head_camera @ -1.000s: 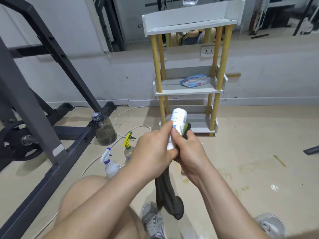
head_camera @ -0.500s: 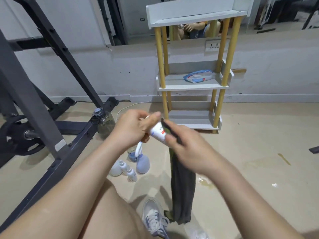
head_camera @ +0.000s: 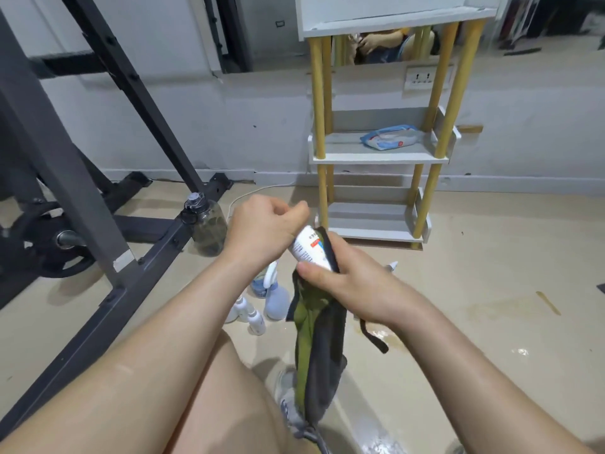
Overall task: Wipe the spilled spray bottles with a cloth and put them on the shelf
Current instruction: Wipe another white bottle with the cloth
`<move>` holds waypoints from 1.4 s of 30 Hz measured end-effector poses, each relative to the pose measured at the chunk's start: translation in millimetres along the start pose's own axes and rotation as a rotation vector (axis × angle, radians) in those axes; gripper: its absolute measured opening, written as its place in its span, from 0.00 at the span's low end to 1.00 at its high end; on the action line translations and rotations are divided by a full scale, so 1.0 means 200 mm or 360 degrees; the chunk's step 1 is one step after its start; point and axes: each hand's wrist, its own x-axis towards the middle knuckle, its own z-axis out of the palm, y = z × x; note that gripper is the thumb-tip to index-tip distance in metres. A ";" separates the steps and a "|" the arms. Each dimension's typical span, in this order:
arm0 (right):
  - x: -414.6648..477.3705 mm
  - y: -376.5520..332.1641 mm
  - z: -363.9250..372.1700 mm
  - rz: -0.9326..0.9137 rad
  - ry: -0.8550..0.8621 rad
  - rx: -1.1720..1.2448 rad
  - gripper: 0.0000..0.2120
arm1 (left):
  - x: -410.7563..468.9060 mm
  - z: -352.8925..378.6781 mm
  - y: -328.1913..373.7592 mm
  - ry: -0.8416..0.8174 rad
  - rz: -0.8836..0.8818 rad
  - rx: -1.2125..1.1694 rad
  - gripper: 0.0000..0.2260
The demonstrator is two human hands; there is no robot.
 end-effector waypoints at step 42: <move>0.24 0.01 0.22 -0.0108 0.0381 -0.1096 0.13 | -0.01 -0.13 -0.16 -0.0691 -0.0200 0.0195 0.28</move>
